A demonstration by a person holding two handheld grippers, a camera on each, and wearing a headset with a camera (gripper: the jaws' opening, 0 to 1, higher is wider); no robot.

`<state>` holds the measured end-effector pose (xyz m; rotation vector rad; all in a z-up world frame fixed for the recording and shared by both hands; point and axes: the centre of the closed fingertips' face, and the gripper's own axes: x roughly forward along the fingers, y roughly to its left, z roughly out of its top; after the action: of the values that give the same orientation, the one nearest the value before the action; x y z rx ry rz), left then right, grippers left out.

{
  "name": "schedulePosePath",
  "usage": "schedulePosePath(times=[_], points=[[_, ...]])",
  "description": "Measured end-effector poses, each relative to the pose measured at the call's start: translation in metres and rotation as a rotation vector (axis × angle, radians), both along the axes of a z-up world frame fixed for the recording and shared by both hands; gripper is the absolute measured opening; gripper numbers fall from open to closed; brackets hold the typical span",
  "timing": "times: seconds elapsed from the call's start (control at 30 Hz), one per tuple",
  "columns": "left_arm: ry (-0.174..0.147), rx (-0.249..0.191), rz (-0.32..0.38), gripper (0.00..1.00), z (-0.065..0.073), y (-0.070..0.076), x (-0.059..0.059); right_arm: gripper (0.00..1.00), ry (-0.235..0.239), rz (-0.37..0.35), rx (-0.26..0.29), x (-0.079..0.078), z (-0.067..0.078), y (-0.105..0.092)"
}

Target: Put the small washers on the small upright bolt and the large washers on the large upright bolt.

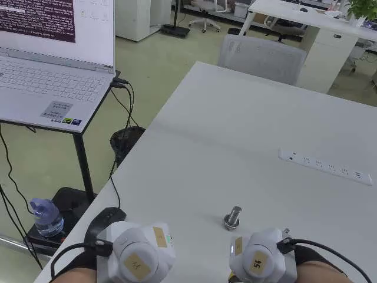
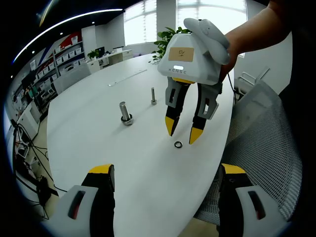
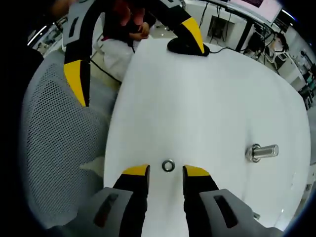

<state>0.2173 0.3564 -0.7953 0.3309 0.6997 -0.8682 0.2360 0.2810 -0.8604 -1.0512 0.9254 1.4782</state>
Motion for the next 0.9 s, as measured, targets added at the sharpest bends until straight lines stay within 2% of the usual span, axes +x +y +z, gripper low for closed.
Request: schedulePosePath(times=[0.2,0.37,0.63,0.7,0.9], points=[[0.0,0.0,0.005,0.87,0.0,0.0,-0.002,0.27,-0.02,0.012,-0.013,0.002,-0.008,0.0],[0.001,-0.001,0.006,0.86,-0.002,-0.001,-0.003,0.26,-0.02,0.008,-0.026,0.004,-0.015,-0.002],[0.0,-0.004,0.009,0.86,-0.002,0.0,-0.003,0.24,-0.027,0.022,-0.041,-0.001,-0.023,-0.002],[0.0,-0.006,0.011,0.86,-0.001,0.001,-0.003,0.22,-0.041,0.026,-0.044,0.001,-0.021,-0.003],[0.002,-0.006,0.013,0.85,-0.003,0.002,-0.003,0.18,-0.043,0.023,-0.046,0.003,-0.022,-0.002]])
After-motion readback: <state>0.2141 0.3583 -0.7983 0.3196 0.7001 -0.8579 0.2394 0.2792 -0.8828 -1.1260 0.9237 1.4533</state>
